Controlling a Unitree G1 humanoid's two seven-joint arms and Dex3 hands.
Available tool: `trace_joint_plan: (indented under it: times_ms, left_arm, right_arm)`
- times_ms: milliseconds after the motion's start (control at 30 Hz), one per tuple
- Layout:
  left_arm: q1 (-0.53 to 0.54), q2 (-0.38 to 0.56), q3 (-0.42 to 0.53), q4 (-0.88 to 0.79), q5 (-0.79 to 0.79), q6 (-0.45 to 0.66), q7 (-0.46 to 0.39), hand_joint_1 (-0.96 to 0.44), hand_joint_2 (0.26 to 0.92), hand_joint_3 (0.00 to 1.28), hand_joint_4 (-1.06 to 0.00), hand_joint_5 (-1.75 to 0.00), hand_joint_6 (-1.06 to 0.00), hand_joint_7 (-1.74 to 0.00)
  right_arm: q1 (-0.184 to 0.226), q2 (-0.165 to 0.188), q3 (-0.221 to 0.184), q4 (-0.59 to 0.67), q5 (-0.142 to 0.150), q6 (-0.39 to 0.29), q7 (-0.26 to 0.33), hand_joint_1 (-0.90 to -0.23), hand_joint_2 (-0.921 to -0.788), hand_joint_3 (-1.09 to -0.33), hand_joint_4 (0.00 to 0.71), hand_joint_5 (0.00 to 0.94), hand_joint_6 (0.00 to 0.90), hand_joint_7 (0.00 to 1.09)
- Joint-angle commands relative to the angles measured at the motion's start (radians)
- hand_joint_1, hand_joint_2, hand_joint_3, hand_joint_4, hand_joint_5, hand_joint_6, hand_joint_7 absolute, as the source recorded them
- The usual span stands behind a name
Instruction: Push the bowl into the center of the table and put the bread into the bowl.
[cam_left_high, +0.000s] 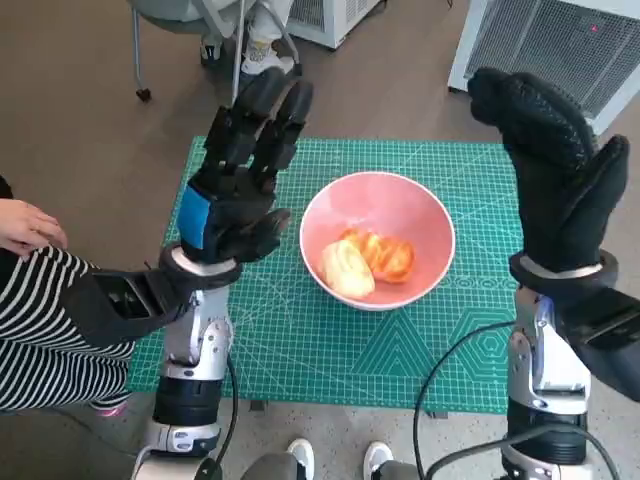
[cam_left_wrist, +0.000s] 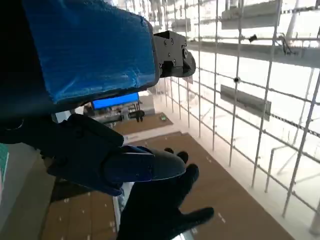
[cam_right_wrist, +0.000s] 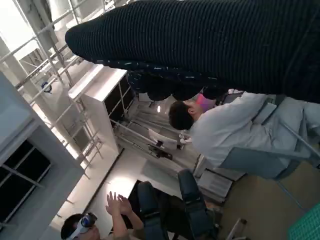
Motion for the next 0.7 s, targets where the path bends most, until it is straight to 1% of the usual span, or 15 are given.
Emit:
trace_joint_plan:
  times_ms: [33, 367, 600, 700]
  left_arm:
    - [-0.009, -0.003, 0.012, 0.026, 0.015, -0.039, 0.002, -0.67, 0.921, 0.34, -0.07, -0.02, -0.01, -0.36]
    - [-0.012, -0.014, 0.023, 0.055, 0.021, -0.069, 0.010, -0.67, 0.921, 0.34, -0.10, -0.01, -0.06, -0.30]
    - [-0.006, -0.016, 0.023, 0.055, 0.018, -0.076, 0.008, -0.67, 0.921, 0.34, -0.10, -0.01, -0.07, -0.29]
    - [-0.004, -0.016, 0.023, 0.058, 0.015, -0.076, 0.003, -0.68, 0.921, 0.34, -0.11, -0.01, -0.09, -0.25]
  right_arm:
    - [0.020, 0.002, 0.000, 0.022, 0.004, 0.009, 0.009, -0.690, -0.921, -0.684, 0.159, 0.002, 0.075, 0.41]
    - [0.031, 0.017, 0.004, 0.047, 0.007, -0.008, 0.010, -0.693, -0.921, -0.679, 0.161, 0.002, 0.074, 0.41]
    - [0.048, 0.022, 0.007, 0.037, 0.007, -0.015, 0.015, -0.688, -0.921, -0.683, 0.151, 0.000, 0.071, 0.41]
    - [0.056, 0.025, 0.009, 0.033, 0.007, -0.019, 0.018, -0.686, -0.921, -0.685, 0.148, 0.000, 0.072, 0.41]
